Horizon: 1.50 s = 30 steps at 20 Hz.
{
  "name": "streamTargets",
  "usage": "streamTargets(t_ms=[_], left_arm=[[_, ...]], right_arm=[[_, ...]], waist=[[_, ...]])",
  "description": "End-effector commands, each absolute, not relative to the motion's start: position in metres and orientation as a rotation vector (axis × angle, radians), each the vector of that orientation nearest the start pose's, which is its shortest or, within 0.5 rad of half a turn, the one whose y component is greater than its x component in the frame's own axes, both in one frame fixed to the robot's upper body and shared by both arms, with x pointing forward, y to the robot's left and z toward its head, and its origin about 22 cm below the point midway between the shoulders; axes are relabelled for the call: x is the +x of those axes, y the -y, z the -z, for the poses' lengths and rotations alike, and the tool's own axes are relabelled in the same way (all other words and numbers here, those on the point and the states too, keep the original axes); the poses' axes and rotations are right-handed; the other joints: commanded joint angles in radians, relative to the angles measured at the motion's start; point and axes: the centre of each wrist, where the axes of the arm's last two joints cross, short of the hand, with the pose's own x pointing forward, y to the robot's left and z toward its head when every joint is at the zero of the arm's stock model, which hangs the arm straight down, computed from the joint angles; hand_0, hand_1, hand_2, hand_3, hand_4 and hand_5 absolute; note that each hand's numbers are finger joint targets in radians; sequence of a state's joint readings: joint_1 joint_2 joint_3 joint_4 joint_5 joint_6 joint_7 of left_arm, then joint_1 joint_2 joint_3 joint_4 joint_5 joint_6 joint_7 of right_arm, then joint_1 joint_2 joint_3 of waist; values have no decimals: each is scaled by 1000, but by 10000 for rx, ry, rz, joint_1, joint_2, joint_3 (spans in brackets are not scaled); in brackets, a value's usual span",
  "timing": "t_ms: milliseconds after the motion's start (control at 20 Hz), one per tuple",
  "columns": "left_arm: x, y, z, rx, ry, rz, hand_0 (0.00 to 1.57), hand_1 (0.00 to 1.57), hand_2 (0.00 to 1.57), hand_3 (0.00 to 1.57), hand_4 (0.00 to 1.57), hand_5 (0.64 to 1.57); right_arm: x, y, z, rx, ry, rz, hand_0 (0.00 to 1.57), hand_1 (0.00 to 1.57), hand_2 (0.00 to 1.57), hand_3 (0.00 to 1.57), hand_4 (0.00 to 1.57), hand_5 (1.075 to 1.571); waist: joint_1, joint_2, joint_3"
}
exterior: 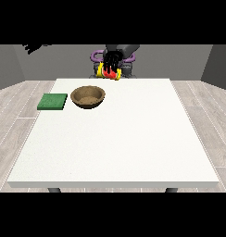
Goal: Pick the cup and pour the ball into the bowl, then pick the bowl and place it on the pad
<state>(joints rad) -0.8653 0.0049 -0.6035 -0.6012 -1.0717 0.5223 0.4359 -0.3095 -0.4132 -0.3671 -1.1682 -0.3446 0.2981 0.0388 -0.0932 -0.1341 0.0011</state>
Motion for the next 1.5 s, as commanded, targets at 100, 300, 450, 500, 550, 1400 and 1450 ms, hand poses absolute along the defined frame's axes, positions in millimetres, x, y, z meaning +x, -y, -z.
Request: streamTargets(t_ms=[100, 300, 450, 500, 550, 1400, 1450], left_arm=[[372, -43, -20, 13281, 15314, 13381, 0, 0, 1571, 1310, 781, 1543], [393, -66, -33, 15102, 14977, 13425, 774, 774, 1571, 1482, 431, 1519], [385, -67, -24, 15023, 15229, 14020, 534, 534, 1449, 1571, 503, 1540], [366, -42, -12, 14468, 14989, 14921, 0, 0, 899, 1523, 494, 1544], [367, -45, -10, 14420, 14550, 15166, 0, 0, 638, 1502, 497, 1545], [372, -22, -36, 18025, 12199, 20814, 1516, 1516, 1571, 1571, 1257, 1508], [380, -42, -30, 18160, 11717, 20604, 1515, 1515, 1571, 1571, 1261, 1506]], right_arm=[[289, 422, -43, -203, 15898, 1446, 0, 0, 0, 294, 437, 1570], [306, 402, -62, 331, 16333, 1006, 0, 0, 0, 439, 432, 1571], [307, 399, -60, 323, 16596, 1067, 0, 0, 0, 417, 441, 1570], [297, 409, -47, -292, 16129, 1344, 0, 0, 0, 381, 444, 1570], [302, 390, -51, 248, 15776, 898, 0, 0, 0, 380, 440, 1570], [303, 407, -51, 358, 16139, 1408, 0, 0, 0, 282, 470, 1570], [304, 410, -62, 809, 16274, 1212, 0, 0, 0, 292, 467, 1570]], waist=[[590, 176, -5], [36, 810, -11], [196, 1056, -10], [472, 482, -8], [43, 218, -12], [310, 555, -8], [-128, 673, -10]])
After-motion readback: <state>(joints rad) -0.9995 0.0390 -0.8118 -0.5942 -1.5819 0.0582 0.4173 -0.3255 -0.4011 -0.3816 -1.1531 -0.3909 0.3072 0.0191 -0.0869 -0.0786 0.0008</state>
